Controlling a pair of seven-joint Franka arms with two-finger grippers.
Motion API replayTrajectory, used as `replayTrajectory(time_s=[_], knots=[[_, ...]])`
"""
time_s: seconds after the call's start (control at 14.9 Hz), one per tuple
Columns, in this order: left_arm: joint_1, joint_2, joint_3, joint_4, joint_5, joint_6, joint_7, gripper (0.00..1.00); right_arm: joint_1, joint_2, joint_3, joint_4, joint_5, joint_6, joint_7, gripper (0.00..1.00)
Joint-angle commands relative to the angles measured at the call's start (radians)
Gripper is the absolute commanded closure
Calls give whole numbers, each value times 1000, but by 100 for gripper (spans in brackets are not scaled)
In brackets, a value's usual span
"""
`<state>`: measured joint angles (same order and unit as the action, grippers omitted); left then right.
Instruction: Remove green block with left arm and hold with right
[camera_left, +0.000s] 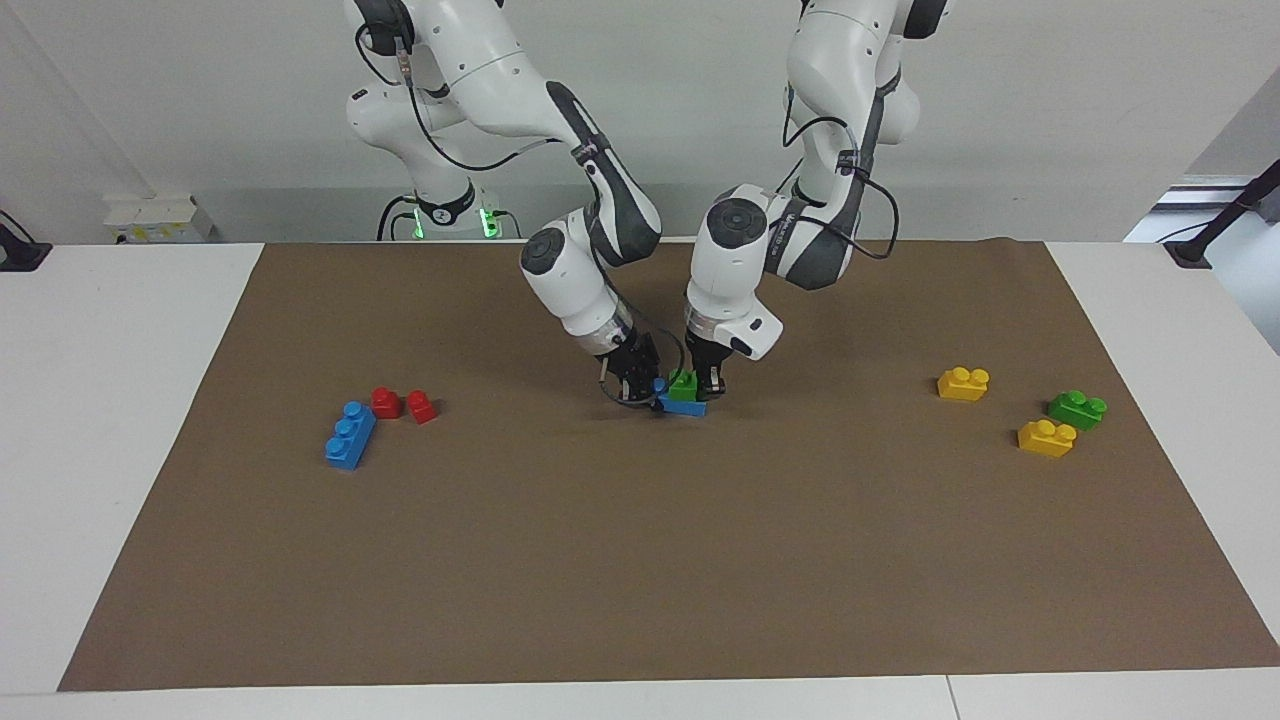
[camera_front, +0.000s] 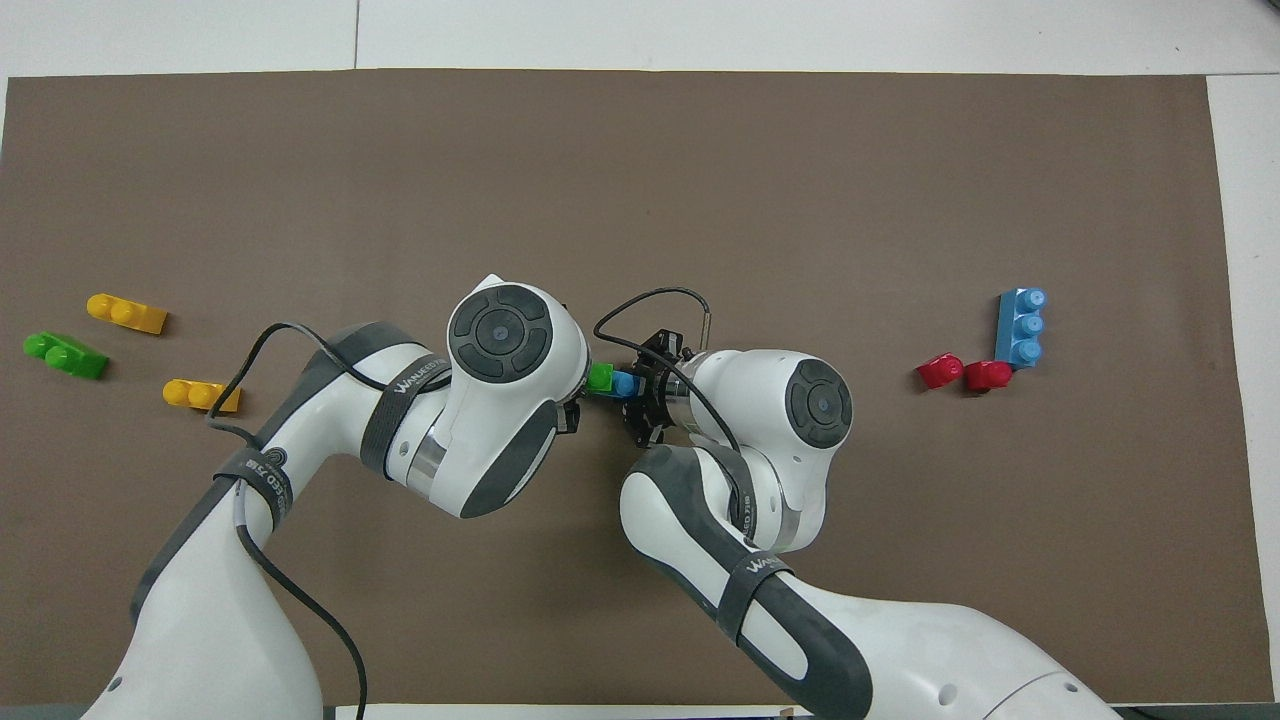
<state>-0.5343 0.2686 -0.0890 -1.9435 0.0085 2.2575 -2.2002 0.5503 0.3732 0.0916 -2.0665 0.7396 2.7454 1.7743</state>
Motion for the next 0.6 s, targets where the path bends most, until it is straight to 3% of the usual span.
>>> replayTrajectory(time_s=[0.0,0.54], knots=[[3,-54,15,5,16,-1,-10,100,3,-5,5,-17,29,8,-29,100],[22,-159,28,18,16,-134,65,100,-55,-10,5,6,29,-22,-130,100]])
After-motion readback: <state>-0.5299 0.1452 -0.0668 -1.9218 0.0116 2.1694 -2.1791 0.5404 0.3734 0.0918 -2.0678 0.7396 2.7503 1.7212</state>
